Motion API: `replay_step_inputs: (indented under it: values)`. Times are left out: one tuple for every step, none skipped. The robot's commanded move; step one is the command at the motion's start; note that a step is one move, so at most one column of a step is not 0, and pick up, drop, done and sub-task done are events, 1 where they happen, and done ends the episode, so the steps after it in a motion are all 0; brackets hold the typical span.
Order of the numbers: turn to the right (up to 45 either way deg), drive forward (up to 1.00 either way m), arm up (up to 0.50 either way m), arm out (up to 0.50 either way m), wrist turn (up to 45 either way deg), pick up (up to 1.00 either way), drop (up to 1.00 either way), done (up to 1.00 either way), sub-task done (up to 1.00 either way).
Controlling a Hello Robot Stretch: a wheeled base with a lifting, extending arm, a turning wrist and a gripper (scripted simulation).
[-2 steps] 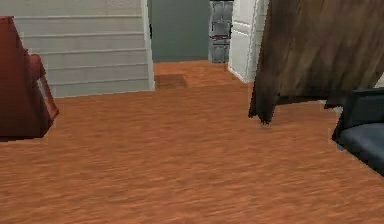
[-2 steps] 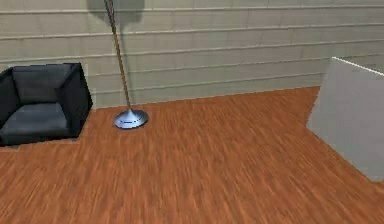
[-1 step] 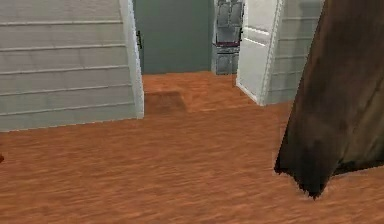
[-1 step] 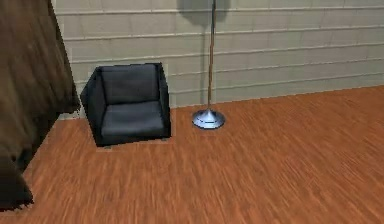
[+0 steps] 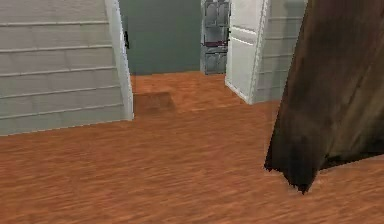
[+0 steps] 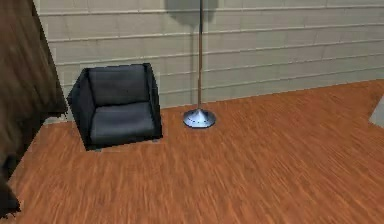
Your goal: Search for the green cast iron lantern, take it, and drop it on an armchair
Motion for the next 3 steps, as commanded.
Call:
replay_step_inputs:
  values:
    - [0.0, 1.0, 0.0, 0.0, 0.0, 0.0, 0.0, 0.0, 0.0]
    - [0.0, 0.65, 0.0, 0.0, 0.0, 0.0, 0.0, 0.0, 0.0]
    - [-3.0, 0.0, 0.0, 0.0, 0.0, 0.0, 0.0, 0.0, 0.0]
